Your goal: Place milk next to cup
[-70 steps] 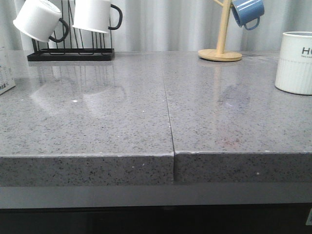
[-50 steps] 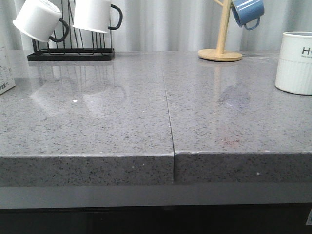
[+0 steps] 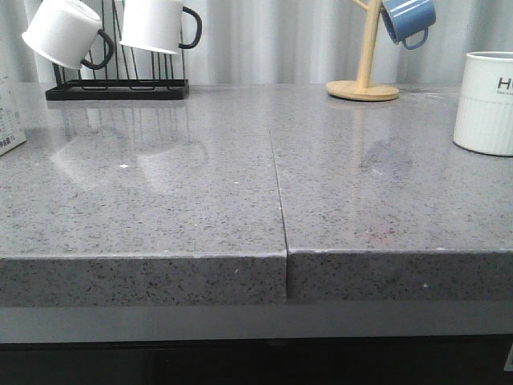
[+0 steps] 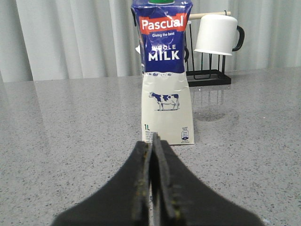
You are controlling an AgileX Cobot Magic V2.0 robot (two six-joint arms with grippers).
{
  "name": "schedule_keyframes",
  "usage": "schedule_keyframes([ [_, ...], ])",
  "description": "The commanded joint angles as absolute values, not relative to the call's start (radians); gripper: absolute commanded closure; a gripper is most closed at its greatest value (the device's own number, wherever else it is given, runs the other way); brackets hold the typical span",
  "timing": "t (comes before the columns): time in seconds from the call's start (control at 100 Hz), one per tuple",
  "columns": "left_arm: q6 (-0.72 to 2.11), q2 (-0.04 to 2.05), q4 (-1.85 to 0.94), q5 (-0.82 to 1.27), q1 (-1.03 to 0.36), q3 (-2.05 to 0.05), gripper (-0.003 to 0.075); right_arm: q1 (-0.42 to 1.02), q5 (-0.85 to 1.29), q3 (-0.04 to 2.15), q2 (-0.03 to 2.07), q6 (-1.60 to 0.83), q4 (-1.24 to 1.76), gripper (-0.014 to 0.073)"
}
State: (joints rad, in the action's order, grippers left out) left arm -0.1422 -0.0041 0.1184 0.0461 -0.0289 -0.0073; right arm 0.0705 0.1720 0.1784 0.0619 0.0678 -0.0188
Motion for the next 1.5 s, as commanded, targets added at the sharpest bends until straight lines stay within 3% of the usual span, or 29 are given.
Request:
schedule_keyframes([
  [0.0, -0.149, -0.038, 0.11, -0.034, -0.027, 0.044, 0.0741, 0.072, 0.19, 0.286, 0.163, 0.067, -0.013, 0.0662],
  [0.17, -0.149, -0.038, 0.11, -0.034, -0.027, 0.044, 0.0741, 0.072, 0.292, 0.413, 0.316, 0.069, -0.013, 0.0662],
  [0.51, -0.149, -0.038, 0.11, -0.034, -0.027, 0.044, 0.0741, 0.072, 0.197, 0.43, 0.42, 0.068, -0.044, 0.0643],
  [0.58, -0.149, -0.038, 0.11, -0.034, -0.027, 0.044, 0.0741, 0.072, 0.213, 0.43, 0.424, 0.068, -0.075, 0.0571],
  [0.74, -0.149, -0.038, 0.11, -0.034, -0.027, 0.044, 0.0741, 0.072, 0.217, 0.43, 0.425, 0.068, -0.086, 0.0241],
  [0.8, -0.149, -0.038, 0.11, -0.034, -0.027, 0.044, 0.0741, 0.072, 0.213, 0.43, 0.426, 0.068, -0.086, 0.0169],
  [1.05, -0.149, -0.038, 0.11, -0.034, -0.027, 0.044, 0.0741, 0.053, 0.173, 0.43, 0.491, 0.068, -0.089, 0.0172],
  [1.49, -0.149, -0.038, 0.11, -0.034, -0.027, 0.044, 0.0741, -0.18, -0.145, 0.43, 0.751, 0.068, -0.021, 0.0172],
])
